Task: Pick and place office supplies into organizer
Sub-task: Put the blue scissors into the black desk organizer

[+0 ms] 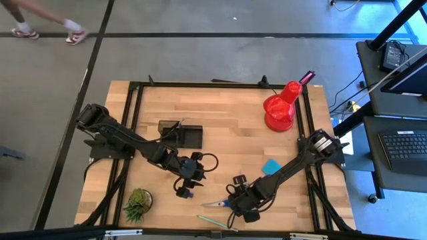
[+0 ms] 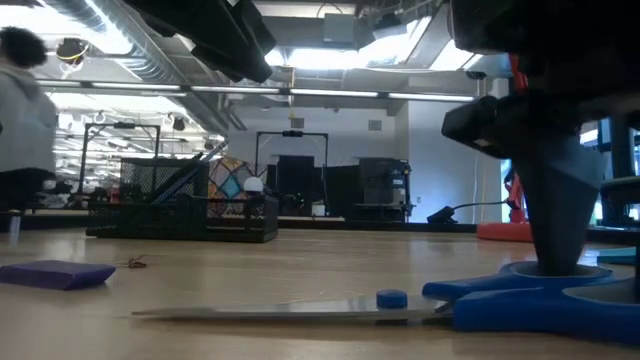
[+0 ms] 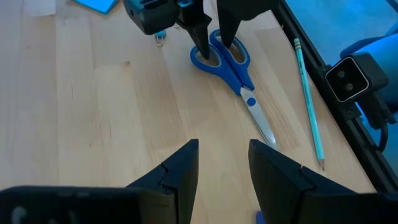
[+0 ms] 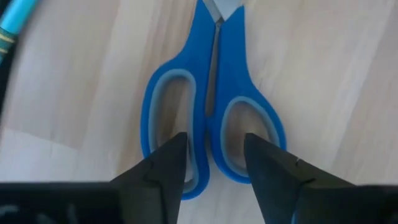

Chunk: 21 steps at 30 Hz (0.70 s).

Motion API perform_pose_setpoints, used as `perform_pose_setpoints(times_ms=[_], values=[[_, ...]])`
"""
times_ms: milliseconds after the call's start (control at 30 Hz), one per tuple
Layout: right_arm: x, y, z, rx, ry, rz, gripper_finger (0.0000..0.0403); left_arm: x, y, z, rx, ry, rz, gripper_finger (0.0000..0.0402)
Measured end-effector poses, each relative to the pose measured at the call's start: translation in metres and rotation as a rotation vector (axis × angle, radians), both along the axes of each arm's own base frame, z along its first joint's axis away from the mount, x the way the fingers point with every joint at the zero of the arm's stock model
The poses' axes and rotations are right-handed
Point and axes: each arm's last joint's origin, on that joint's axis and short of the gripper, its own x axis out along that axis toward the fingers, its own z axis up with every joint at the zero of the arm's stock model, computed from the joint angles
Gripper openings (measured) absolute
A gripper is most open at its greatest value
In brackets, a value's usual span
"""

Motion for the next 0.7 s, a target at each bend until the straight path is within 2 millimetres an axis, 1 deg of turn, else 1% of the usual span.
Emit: perform_pose_setpoints(times_ms=[267,367,467,633,700], values=[[0.002,0.001,-0.016,-0.038,0.029,0.035,0.0161,-0.001,0.000,-0.001,0.005,0.012,0.000,0.0134],[0.002,0.001,-0.017,-0.044,0.032,0.047,0.0155,-0.001,0.000,-0.001,0.005,0.013,0.000,0.0134],[0.002,0.000,-0.017,-0.043,0.036,0.053,0.0134,-0.001,0.000,-0.001,0.005,0.013,0.000,0.0134],[0.002,0.000,-0.018,-0.046,0.041,0.056,0.0080,-0.001,0.000,-0.001,0.006,0.013,0.000,0.0134],[0.002,0.000,-0.018,-0.047,0.041,0.055,0.0078,-0.001,0.000,-0.001,0.006,0.013,0.000,0.0134]])
